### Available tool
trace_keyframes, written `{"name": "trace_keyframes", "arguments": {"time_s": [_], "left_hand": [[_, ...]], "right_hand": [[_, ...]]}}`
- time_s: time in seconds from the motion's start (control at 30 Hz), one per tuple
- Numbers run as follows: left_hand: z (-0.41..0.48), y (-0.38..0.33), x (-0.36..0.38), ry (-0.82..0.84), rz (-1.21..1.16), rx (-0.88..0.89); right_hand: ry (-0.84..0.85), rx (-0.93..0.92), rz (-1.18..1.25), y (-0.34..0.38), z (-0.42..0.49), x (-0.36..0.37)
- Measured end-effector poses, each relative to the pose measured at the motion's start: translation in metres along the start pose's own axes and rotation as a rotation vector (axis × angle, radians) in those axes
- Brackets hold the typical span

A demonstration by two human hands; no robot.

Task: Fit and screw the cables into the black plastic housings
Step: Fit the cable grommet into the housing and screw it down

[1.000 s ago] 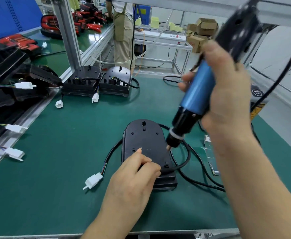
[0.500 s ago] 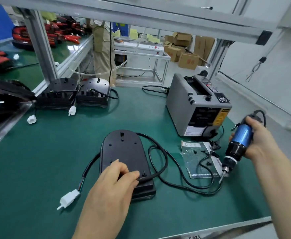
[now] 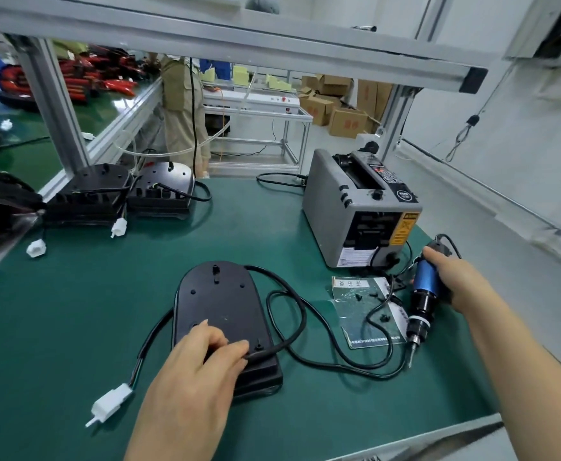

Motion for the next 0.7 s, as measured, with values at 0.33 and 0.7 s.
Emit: {"name": "trace_keyframes", "arguments": {"time_s": [0.33,0.7], "left_hand": [[0.001,0.000,0.002,-0.065,-0.014,0.023],[0.001,0.000,0.001,-0.075,-0.020,0.039]], "right_hand": [[-0.116,-0.182,-0.716,0.004,-0.001,0.001],[-0.239,-0.365,-0.899,0.027,-0.029,0.005]]}}
Point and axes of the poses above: each hand's wrist, its own z-axis towards the middle knuckle, its own x-axis out of the palm, y = z × x, the point moved 2 cm from there along z, towards the middle knuckle, and after that the axes turned 4 degrees about z, right-handed, at the moved point
